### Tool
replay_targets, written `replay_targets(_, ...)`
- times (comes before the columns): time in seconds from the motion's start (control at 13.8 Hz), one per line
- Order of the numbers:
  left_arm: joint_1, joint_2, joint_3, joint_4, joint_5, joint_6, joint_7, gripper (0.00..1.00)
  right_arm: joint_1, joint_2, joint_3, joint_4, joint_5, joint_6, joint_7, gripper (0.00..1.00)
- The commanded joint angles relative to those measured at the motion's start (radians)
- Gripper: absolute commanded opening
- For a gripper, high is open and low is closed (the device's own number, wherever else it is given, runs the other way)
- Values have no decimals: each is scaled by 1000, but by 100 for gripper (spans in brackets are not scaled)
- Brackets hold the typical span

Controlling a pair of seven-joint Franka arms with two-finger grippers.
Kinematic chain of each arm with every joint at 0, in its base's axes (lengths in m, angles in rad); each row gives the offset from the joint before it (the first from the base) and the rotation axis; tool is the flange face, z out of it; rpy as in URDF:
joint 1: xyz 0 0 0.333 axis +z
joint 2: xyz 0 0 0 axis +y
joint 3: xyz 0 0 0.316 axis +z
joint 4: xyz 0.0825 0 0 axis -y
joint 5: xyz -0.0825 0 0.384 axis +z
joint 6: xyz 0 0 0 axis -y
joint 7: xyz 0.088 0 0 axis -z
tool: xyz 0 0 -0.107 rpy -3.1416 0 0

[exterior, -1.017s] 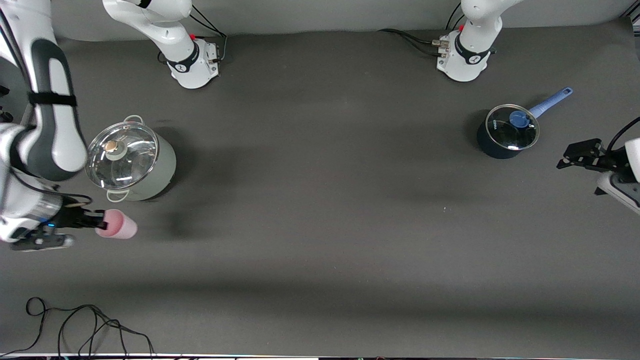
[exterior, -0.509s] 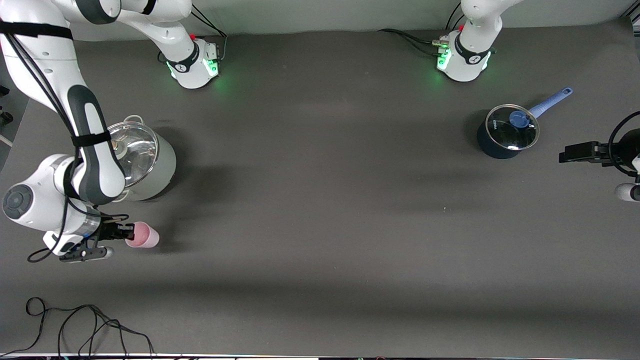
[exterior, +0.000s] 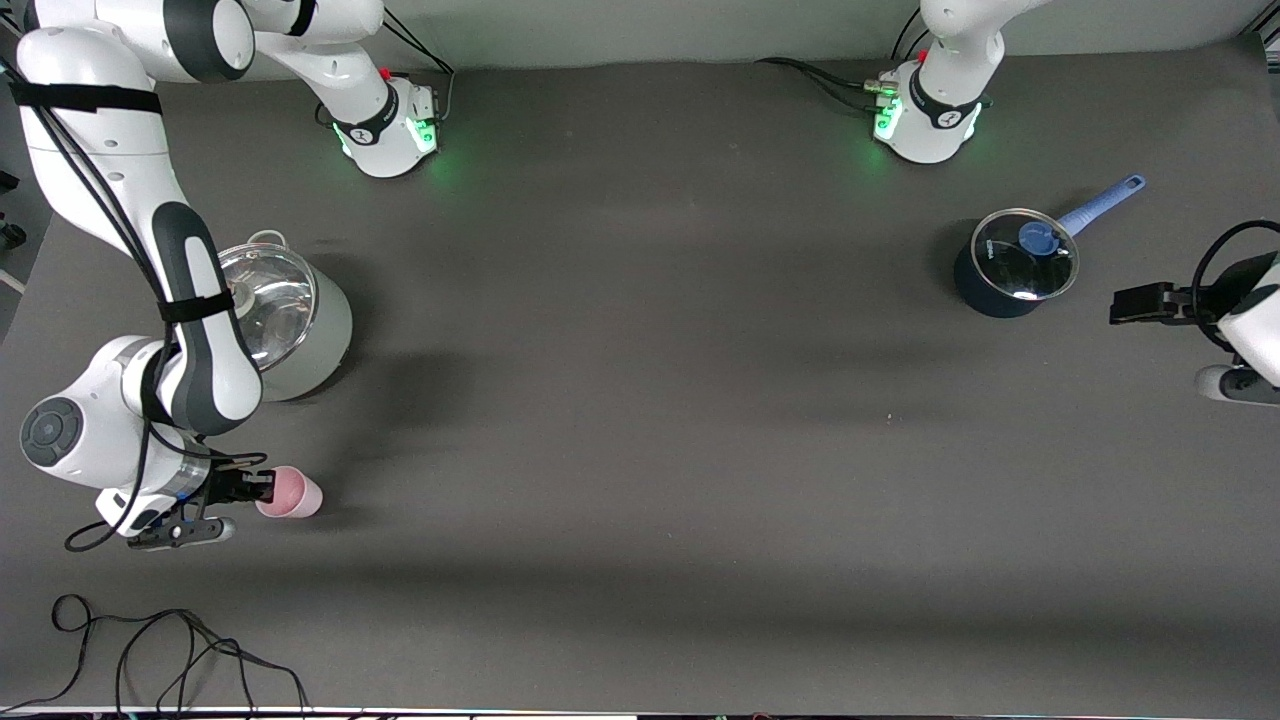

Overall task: Transfer pink cup from left to right arm
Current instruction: 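Lower the pink cup to the table with the right gripper while the left gripper returns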

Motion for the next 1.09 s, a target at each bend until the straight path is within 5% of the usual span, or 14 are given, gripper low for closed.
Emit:
replay_targets(0.0, -8, -21, 33, 3, 18, -5, 54, 100, 3, 22, -4, 38, 24, -18, -16, 0)
replay_targets(0.22, -173, -33, 241, 11, 12, -7, 90, 100, 3, 24, -4, 36, 24, -18, -19, 0)
replay_targets(0.36, -302, -52, 416, 12, -36, -5, 96, 100, 0, 24, -4, 33, 24, -20, -25, 37)
replay_targets(0.44, -358, -61, 496, 3, -62, 0, 96, 100, -2, 22, -4, 32, 24, -20, -25, 88)
replay_targets(0.51, -390, -79, 549, -23, -88, 6, 96, 100, -5, 21, -4, 30, 24, -24, -27, 99)
replay_targets(0.87, -403, -315, 563, -412, -159, 289, 93, 100, -6, 10, -5, 35, 21, -64, -30, 99)
replay_targets(1.02, -383, -336, 540, -453, -192, 334, 94, 100, -6, 5, -10, 36, 12, -97, -31, 99)
